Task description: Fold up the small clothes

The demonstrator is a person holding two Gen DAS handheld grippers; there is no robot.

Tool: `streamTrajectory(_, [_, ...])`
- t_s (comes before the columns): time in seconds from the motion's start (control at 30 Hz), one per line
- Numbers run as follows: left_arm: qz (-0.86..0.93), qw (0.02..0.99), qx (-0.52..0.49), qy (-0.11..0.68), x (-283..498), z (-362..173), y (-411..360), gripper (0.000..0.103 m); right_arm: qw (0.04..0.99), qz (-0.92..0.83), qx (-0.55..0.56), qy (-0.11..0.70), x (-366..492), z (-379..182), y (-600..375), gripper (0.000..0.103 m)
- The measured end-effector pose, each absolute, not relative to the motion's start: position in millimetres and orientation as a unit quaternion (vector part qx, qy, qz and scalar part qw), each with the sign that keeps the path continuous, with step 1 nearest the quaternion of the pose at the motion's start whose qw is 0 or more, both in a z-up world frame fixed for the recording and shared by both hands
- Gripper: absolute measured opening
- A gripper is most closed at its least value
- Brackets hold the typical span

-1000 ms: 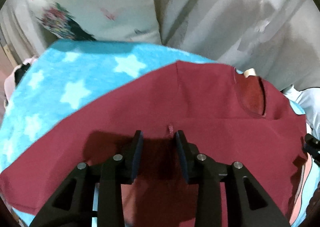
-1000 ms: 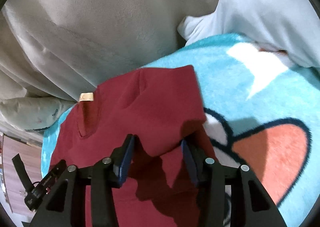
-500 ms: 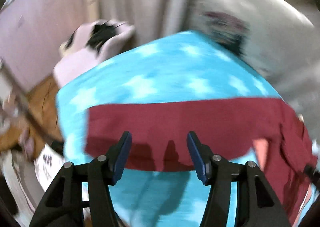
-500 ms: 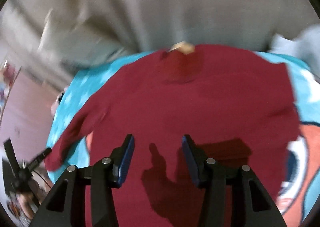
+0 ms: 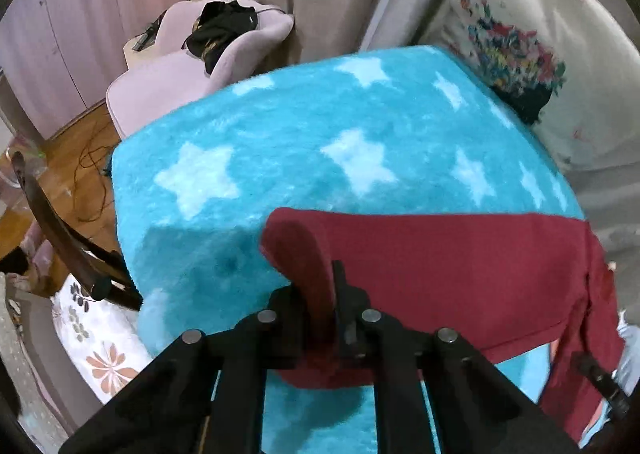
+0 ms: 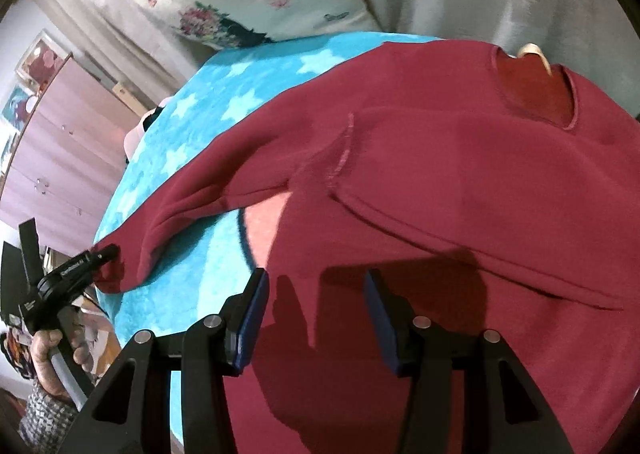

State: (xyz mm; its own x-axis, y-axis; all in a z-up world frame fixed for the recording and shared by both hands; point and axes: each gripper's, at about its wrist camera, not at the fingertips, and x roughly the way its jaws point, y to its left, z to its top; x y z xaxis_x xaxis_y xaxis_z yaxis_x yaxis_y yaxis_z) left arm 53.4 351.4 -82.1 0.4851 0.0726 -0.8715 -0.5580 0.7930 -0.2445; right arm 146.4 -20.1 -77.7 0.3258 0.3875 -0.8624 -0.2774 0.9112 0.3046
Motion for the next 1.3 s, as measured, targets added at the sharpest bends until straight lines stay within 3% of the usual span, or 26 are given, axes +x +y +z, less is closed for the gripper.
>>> streamTrajectory(0.23, [0.118,0.836,-0.317,0.432,50.0,-37.8,353.7,0.009,0.809,0.288,-0.007,0.512,127.5,-59.5,37.3,0.054])
streamTrajectory(0.43, [0.079,0.845,-0.327,0.415,51.0,-9.4,350.0,0.009,0.811,0.364,-0.123,0.442,88.0,-52.5,115.2,0.067])
streamTrajectory(0.9, [0.022,0.857,-0.328,0.396,57.2,28.9,335.9,0.009,0.836,0.307,-0.367,0.269,54.9,-91.7,194.8,0.068])
streamTrajectory(0.93, [0.016,0.859,-0.326,0.395,59.5,32.9,331.8,0.009,0.840,0.292,-0.381,0.252,55.1,-92.3,198.8,0.066])
streamTrajectory(1.0, [0.004,0.861,-0.322,0.394,63.7,40.5,323.6,0.009,0.845,0.287,-0.370,0.258,64.5,-88.5,199.9,0.035])
streamTrajectory(1.03, [-0.003,0.862,-0.320,0.395,67.0,44.2,318.4,0.009,0.848,0.288,-0.349,0.277,71.8,-84.7,195.8,0.007])
streamTrajectory(1.3, [-0.115,0.868,-0.276,0.396,110.1,81.0,216.5,0.009,0.907,0.206,-0.136,0.341,108.5,-22.6,71.7,0.006])
